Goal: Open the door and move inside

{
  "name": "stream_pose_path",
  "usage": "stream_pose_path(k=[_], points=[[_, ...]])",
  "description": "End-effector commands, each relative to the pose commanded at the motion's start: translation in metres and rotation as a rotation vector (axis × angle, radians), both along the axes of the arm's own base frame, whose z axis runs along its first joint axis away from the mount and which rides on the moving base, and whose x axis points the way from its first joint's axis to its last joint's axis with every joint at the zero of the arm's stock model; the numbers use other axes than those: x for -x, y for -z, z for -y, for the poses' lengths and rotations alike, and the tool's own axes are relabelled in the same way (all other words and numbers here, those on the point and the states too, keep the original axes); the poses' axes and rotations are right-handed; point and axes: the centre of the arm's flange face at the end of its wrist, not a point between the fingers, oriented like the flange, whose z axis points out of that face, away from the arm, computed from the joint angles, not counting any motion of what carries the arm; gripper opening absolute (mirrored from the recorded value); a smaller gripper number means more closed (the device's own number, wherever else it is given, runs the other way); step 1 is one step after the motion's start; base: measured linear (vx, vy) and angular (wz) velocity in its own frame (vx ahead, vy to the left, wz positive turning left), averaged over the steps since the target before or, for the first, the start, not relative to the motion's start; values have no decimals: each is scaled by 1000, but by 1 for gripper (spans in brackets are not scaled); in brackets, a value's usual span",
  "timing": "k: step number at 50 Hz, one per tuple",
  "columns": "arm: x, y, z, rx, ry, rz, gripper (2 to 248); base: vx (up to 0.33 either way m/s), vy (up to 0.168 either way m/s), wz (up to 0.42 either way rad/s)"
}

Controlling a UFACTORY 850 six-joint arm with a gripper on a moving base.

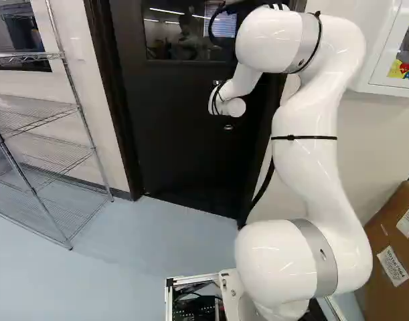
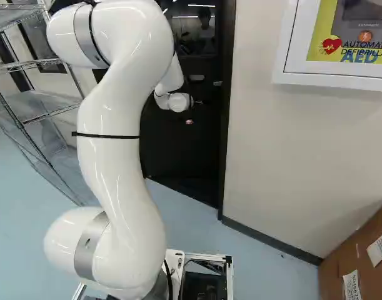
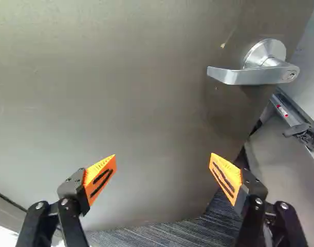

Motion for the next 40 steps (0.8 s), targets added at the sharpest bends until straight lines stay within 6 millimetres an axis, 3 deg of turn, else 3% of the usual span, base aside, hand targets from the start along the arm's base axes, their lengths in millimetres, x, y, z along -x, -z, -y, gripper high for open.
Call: stream_pose_path(k=[40], points=[[80, -8, -17, 109, -159, -52, 247, 0, 0, 0]])
